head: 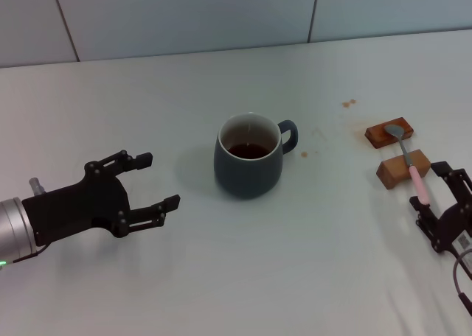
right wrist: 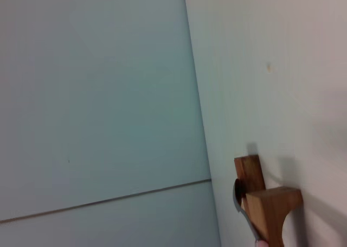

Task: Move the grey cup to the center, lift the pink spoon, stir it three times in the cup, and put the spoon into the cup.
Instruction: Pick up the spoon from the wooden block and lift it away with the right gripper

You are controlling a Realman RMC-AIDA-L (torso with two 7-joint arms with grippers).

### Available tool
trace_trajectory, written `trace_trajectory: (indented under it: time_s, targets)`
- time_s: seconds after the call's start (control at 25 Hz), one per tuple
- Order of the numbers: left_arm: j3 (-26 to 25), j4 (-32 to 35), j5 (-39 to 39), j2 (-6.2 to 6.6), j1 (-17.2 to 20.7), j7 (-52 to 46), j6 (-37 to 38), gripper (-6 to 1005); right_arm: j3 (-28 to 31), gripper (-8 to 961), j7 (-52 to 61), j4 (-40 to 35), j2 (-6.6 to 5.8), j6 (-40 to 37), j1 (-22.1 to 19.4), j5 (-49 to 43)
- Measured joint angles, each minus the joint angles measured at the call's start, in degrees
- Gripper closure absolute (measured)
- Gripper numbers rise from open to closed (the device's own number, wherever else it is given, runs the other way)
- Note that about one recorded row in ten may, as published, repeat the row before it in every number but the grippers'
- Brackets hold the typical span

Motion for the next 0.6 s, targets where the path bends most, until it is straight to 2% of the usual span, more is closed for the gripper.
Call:
trace_trajectory:
  time_s: [0.56,0.6]
  targets:
    - [0.0,0.2,0.1,0.08,0.5,0.4,0.0,147,0.1,149,-0.2,1.0,0.0,-0.6,-0.2,0.0]
    - [0.0,0.2,0.1,0.08,0.5,0.5,0.0,147,0.2,188,-0.2,1.0,0.0,-0.6,-0.2,0.0]
